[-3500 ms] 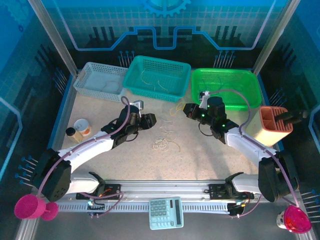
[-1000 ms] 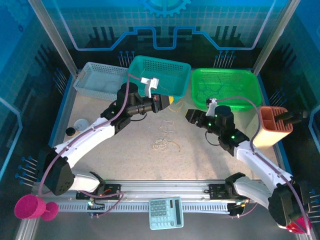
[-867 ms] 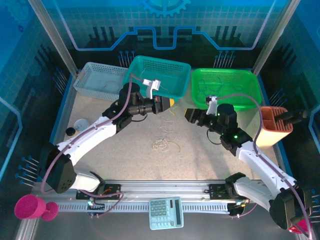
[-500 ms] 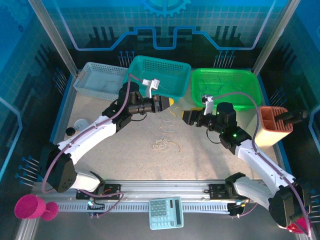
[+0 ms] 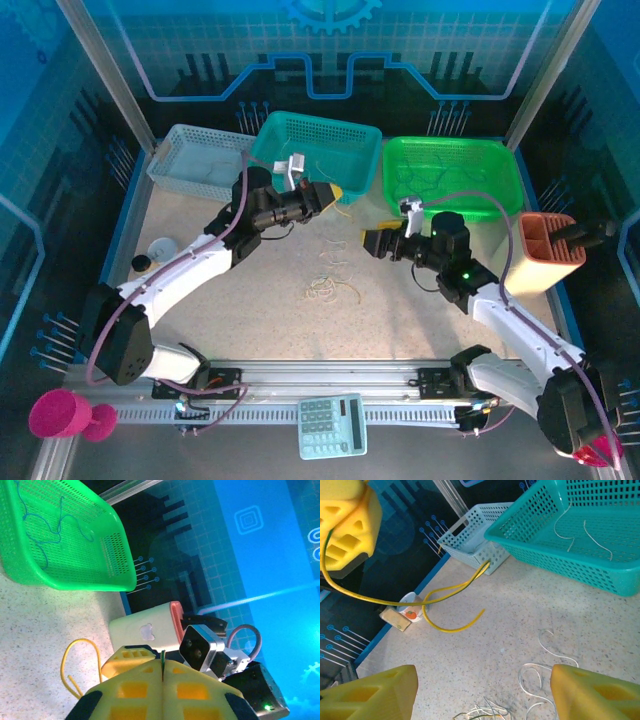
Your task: Untangle the cables
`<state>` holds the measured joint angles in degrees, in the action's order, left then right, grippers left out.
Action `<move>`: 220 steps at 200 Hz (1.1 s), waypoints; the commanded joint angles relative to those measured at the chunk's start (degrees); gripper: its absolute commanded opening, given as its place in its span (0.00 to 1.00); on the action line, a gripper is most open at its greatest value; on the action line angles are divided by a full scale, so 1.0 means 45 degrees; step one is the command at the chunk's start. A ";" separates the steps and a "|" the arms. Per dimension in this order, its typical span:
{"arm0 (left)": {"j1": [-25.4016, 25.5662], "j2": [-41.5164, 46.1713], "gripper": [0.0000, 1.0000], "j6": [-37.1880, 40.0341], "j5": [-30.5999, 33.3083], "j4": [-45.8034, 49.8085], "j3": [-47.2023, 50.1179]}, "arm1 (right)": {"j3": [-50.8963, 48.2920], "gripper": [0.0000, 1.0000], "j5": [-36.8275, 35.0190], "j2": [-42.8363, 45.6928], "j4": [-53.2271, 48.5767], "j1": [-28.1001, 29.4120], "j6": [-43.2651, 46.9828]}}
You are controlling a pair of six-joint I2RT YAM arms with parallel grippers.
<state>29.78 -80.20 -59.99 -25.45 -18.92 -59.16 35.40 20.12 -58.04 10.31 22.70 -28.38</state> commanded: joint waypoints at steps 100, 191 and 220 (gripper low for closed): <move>-0.0082 0.0518 0.00 -0.2075 0.0236 -0.1573 0.0274 | 0.1961 0.72 0.0641 -0.2371 0.1639 0.0433 0.0429; -0.0086 0.0534 0.00 -0.2188 0.0363 -0.1634 0.0372 | 0.2758 0.12 0.1222 -0.3175 0.2077 0.0649 0.0229; -0.0150 0.0400 0.00 -0.2196 0.0526 -0.1833 0.0338 | 0.2376 0.00 0.0869 -0.2676 0.1326 0.0538 0.0526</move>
<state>29.76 -79.33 -69.12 -24.32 -24.43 -58.26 46.11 24.49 -72.62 17.82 25.10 -27.57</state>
